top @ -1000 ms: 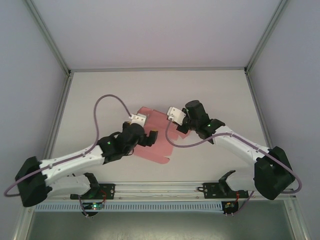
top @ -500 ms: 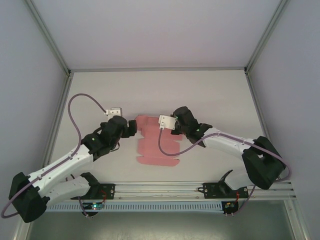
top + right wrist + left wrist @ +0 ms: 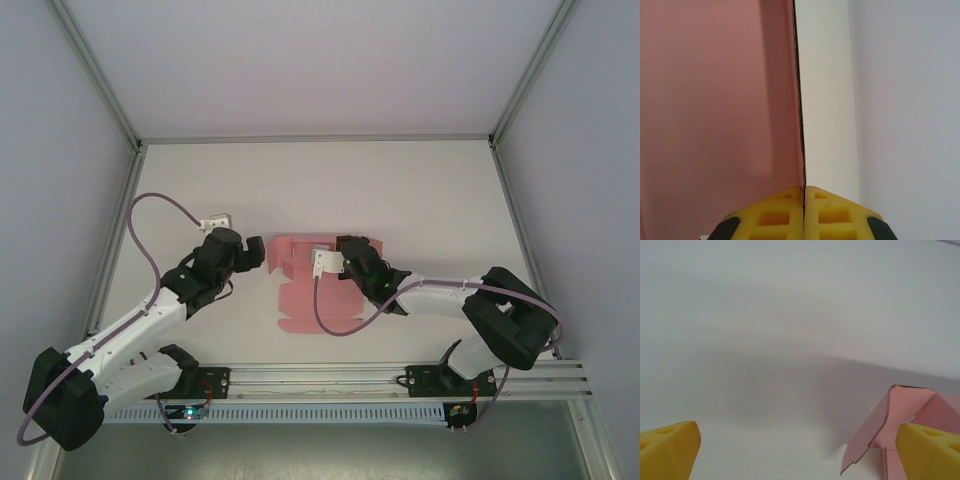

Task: Assemble paper box

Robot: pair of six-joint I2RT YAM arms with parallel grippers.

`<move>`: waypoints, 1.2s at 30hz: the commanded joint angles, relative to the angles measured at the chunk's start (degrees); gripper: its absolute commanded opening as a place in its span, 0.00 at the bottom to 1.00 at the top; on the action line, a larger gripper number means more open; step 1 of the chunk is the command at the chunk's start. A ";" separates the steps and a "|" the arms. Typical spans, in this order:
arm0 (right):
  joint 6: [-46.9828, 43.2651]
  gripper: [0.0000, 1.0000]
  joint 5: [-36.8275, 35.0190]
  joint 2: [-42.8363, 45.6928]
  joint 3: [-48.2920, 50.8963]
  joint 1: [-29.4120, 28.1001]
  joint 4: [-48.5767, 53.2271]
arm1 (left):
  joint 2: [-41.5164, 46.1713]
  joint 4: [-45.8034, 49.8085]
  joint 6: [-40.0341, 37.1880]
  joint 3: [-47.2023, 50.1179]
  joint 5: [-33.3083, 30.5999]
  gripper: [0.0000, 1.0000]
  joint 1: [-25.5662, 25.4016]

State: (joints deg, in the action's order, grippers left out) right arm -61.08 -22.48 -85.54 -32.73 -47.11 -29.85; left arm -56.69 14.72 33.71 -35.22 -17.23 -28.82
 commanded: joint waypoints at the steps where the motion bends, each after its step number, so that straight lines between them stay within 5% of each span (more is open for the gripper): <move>1: -3.05 0.00 -2.44 -0.39 1.50 -0.59 -9.79 | 2.56 -2.79 1.61 2.17 -0.03 1.00 2.23; 13: -6.30 0.00 -2.97 -4.69 3.95 -1.94 -16.06 | -6.29 -11.63 3.32 3.25 7.95 1.00 13.15; 28: -4.47 0.00 -3.05 -5.56 4.40 -2.02 -16.71 | -24.79 -24.31 -3.94 -1.04 17.60 1.00 13.17; 36: -3.52 0.00 -3.45 -5.71 3.64 -2.12 -15.03 | -27.16 -35.48 -9.19 2.09 31.15 1.00 12.71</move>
State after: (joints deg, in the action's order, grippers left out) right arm -66.19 -26.68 -91.88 -29.45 -48.53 -46.74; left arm -83.61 -12.69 28.60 -34.52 6.92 -16.10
